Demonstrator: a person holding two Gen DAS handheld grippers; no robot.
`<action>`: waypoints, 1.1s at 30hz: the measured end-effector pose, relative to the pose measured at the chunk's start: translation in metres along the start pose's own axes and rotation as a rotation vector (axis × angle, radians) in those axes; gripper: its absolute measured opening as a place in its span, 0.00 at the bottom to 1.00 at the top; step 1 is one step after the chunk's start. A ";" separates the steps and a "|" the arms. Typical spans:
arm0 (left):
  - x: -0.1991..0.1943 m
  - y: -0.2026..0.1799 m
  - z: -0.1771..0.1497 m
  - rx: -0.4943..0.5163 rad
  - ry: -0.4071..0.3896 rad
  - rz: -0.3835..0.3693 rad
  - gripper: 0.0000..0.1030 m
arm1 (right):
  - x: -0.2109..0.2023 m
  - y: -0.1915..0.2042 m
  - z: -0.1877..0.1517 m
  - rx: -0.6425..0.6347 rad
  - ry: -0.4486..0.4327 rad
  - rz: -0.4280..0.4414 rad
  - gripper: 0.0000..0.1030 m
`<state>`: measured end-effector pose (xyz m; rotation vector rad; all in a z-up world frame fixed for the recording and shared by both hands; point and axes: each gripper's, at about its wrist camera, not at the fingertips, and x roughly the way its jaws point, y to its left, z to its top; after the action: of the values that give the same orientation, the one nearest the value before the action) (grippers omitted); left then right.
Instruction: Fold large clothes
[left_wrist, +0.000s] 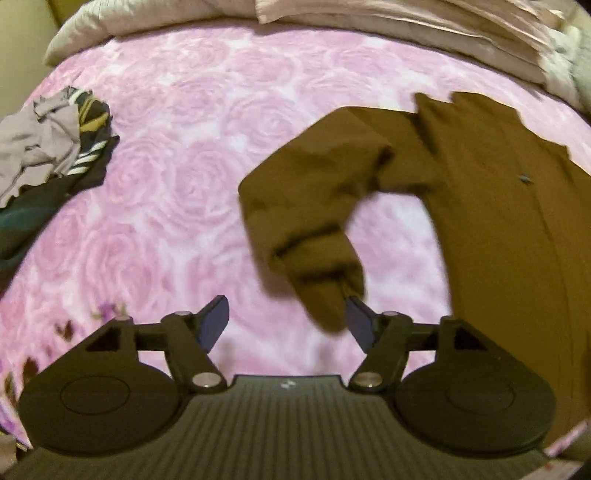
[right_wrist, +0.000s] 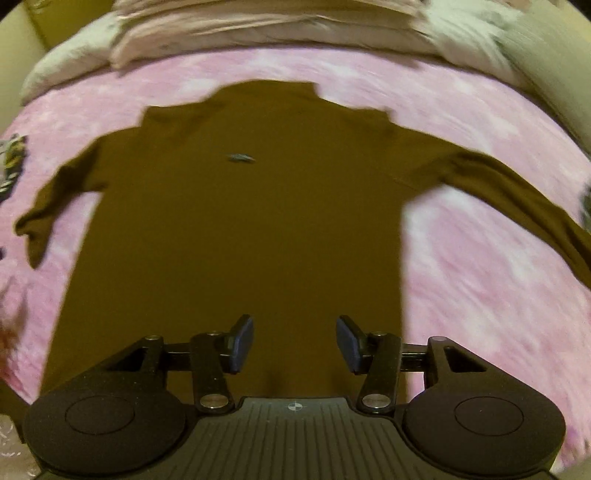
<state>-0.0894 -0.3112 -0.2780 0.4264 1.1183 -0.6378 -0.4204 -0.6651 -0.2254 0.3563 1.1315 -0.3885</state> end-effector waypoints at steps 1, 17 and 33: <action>0.011 0.003 0.005 -0.050 0.019 -0.015 0.64 | 0.009 0.008 0.006 -0.014 0.000 0.023 0.48; 0.053 -0.002 0.018 0.047 0.043 -0.165 0.04 | 0.074 0.105 0.063 -0.054 0.008 0.075 0.49; -0.026 0.217 0.008 0.144 -0.056 0.243 0.18 | 0.071 0.248 0.076 0.040 -0.006 0.060 0.49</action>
<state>0.0526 -0.1469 -0.2503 0.6539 0.9518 -0.5141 -0.2164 -0.4912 -0.2424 0.4237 1.1060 -0.3595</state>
